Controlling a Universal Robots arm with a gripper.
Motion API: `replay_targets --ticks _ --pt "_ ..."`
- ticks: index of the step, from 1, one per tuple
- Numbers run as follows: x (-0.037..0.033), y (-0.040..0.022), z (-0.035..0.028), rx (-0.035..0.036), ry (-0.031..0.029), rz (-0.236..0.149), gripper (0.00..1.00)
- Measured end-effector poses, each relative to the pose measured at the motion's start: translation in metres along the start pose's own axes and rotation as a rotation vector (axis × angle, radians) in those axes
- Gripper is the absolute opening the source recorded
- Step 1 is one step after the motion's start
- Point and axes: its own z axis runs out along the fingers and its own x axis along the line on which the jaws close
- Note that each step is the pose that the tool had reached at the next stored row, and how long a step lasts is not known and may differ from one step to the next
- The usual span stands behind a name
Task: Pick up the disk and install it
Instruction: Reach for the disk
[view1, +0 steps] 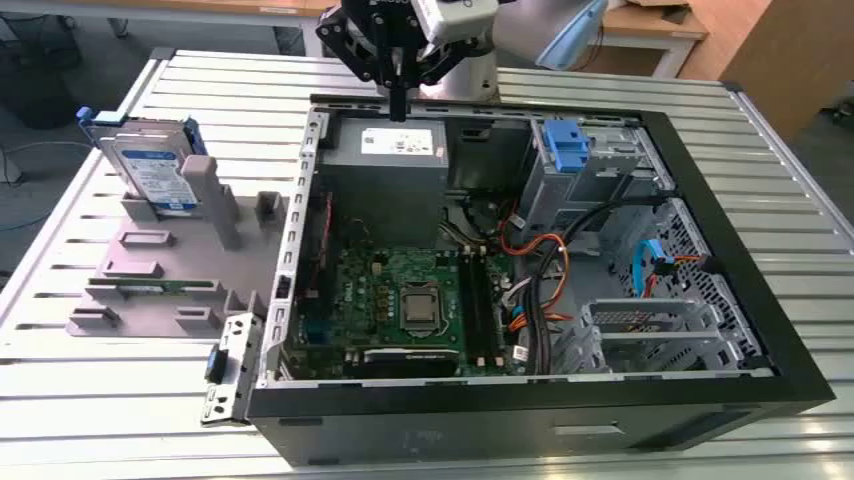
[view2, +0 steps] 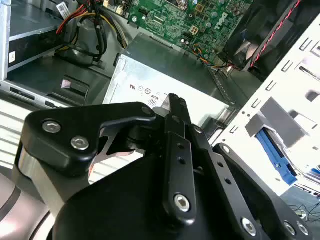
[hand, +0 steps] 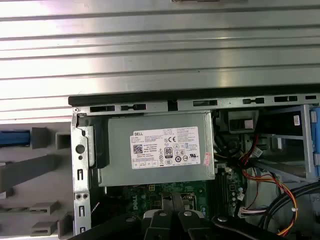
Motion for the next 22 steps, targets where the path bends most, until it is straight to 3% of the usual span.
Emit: replay_targets --ticks 12,22 --pt "0.0015 -0.0001 0.0000 0.0000 0.0000 0.000 0.11" --pt "0.0120 -0.0009 -0.0003 0.0000 0.0000 0.000 0.11"
